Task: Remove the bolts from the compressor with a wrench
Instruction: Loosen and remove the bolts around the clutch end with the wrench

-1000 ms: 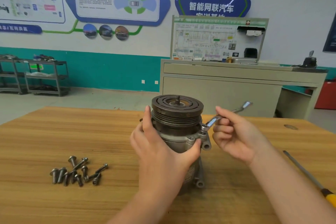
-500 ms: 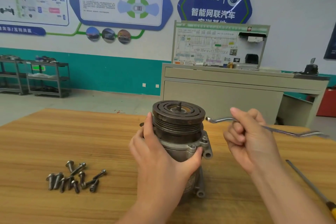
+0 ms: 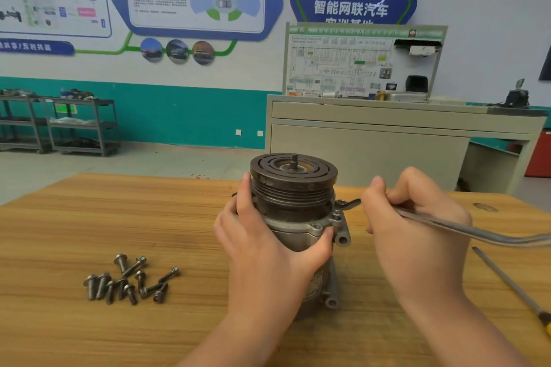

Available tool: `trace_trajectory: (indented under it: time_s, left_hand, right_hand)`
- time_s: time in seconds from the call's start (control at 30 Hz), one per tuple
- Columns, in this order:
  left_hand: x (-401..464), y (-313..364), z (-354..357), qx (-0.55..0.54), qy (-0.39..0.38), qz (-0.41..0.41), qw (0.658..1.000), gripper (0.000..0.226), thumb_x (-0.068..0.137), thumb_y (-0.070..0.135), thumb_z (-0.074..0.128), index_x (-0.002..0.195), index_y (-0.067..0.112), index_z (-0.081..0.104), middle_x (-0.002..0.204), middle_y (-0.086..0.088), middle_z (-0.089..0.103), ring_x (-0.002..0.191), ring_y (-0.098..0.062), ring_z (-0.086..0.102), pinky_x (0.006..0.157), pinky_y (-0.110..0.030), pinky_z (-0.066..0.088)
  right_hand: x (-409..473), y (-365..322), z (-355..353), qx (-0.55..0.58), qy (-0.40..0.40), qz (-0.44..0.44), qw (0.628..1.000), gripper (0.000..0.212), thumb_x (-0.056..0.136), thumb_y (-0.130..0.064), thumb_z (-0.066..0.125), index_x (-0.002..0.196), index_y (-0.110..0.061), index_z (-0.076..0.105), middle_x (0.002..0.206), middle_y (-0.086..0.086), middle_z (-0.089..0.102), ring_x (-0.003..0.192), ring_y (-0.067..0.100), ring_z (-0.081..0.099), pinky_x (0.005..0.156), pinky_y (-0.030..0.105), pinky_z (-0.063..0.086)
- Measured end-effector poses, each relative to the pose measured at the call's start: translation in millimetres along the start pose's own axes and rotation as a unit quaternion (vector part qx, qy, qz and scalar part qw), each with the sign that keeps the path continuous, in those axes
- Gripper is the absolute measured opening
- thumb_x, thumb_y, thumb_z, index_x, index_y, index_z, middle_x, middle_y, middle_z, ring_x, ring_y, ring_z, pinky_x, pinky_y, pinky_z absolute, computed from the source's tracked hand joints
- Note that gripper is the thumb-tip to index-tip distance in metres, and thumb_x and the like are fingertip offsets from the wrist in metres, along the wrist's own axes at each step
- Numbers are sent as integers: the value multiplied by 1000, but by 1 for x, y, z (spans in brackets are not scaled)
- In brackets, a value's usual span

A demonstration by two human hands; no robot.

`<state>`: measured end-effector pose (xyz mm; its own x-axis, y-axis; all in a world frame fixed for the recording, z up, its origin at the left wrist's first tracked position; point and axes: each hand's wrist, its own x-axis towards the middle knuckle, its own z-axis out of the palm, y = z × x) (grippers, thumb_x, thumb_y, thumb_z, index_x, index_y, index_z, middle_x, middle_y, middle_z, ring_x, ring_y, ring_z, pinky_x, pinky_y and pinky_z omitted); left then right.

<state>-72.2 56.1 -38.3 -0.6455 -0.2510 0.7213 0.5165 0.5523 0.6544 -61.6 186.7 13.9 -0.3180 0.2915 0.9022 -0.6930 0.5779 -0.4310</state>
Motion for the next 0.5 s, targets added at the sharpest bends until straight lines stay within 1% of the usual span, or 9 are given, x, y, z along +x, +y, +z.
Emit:
trace_trajectory:
  time_s: [0.07,0.13,0.2,0.27,0.33,0.4,0.43,0.47,0.5]
  left_hand:
    - [2,2,0,-1,-1,-1,1000,111,54,65,70,137,53,-2,136,2,26,121,-3,13,98,-27,22]
    - [2,2,0,-2,0,-3,1000,109,54,65,70,137,52,0,136,0,28,125,-8,16,99,-29,22]
    - [1,2,-2,3,2,0,1000,109,55,63,72,138,50,2,135,-5,30,126,-13,19,101,-31,23]
    - [2,3,-1,0,-10,-11,1000,113,56,66,71,142,43,1,135,-7,32,128,-19,21,100,-31,25]
    - [8,8,0,-20,-1,-47,999,117,57,74,54,150,20,10,136,-15,38,129,-32,30,95,-28,26]
    - [16,12,-2,-57,22,-82,995,117,50,73,34,148,10,28,134,-24,46,128,-39,36,86,-23,23]
    - [16,12,-2,-58,14,-80,995,118,49,74,32,150,14,25,137,-21,44,130,-35,33,85,-21,20]
    - [12,11,-2,-50,5,-67,996,117,50,76,36,152,22,17,138,-13,39,130,-26,28,89,-21,19]
    - [8,9,-3,-39,5,-52,998,117,51,78,43,151,28,12,134,-5,35,127,-17,23,93,-24,20]
  right_hand:
    - [0,-4,2,-12,0,-7,1000,41,86,-19,58,55,-10,33,43,14,41,42,26,45,46,31,35]
    - [0,-10,2,-42,-5,-37,998,44,87,-12,60,56,-12,29,43,6,37,44,18,39,45,19,30]
    - [-3,-19,3,-63,-18,-63,996,46,87,-9,59,57,-21,26,46,-4,27,46,8,31,45,13,25]
    - [-6,-31,5,-84,-53,-73,992,46,86,-12,54,62,-34,22,50,-8,26,46,4,31,44,12,22]
    - [-11,-43,9,-147,-106,-87,980,37,79,-14,49,63,-34,23,48,-11,32,42,7,28,40,16,23]
    - [-16,-48,13,-189,-144,-104,966,21,74,-18,41,64,-30,27,48,-9,37,41,5,24,39,14,18]
    - [-20,-48,15,-190,-149,-101,965,22,75,-18,41,65,-30,26,48,-10,36,42,4,23,40,11,15]
    - [-23,-45,14,-186,-141,-92,968,31,77,-14,47,66,-30,23,49,-10,30,43,4,21,40,11,15]
    - [-26,-40,12,-180,-130,-77,972,42,79,-9,56,67,-30,21,49,-9,27,42,5,22,39,16,21]
